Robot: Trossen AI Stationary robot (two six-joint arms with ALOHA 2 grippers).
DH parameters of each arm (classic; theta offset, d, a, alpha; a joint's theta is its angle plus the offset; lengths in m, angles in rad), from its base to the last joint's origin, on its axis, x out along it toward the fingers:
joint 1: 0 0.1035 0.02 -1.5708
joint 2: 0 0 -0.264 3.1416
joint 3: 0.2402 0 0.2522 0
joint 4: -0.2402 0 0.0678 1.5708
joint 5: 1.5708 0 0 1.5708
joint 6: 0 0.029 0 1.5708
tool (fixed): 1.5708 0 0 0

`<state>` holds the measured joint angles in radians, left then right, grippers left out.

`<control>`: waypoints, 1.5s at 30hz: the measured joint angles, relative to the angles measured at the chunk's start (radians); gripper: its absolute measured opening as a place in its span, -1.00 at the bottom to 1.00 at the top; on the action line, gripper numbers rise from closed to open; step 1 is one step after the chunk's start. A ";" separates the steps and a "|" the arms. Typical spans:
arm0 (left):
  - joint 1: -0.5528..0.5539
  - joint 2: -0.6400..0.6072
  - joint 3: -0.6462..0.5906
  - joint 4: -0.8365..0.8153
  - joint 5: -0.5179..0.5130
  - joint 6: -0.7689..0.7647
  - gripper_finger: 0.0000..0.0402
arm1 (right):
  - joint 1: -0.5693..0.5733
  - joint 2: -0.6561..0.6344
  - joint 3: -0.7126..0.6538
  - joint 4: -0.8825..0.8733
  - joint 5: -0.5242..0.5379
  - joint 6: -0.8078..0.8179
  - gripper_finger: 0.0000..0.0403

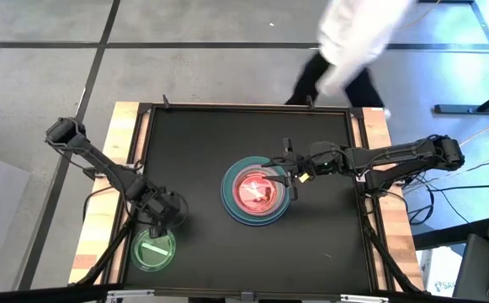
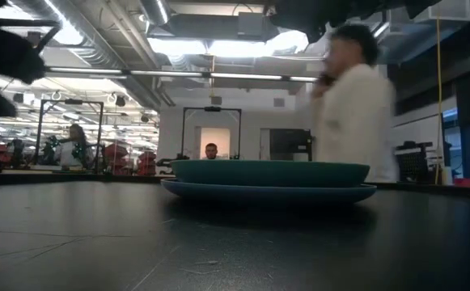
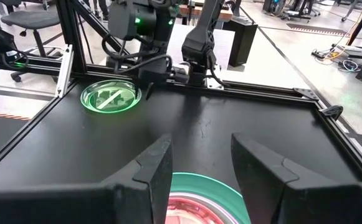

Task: Stack plastic plates
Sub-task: Stack the green plate on top of the pink plate

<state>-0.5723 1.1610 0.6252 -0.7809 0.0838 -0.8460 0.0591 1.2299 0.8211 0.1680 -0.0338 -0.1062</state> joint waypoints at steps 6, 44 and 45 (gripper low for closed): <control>-0.055 0.000 -0.079 0.163 0.038 -0.045 -0.54 | 0.000 0.000 0.000 0.000 0.000 0.000 -0.23; 0.030 0.000 -0.025 0.357 -0.155 0.130 -0.99 | 0.000 0.000 0.000 0.001 0.000 0.000 -0.23; 0.048 0.000 -0.005 0.358 -0.203 0.160 -0.99 | 0.000 0.000 0.000 0.001 0.000 0.000 -0.23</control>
<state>-0.5244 1.1606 0.6201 -0.4229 -0.1188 -0.6862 0.0591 1.2297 0.8207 0.1688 -0.0334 -0.1061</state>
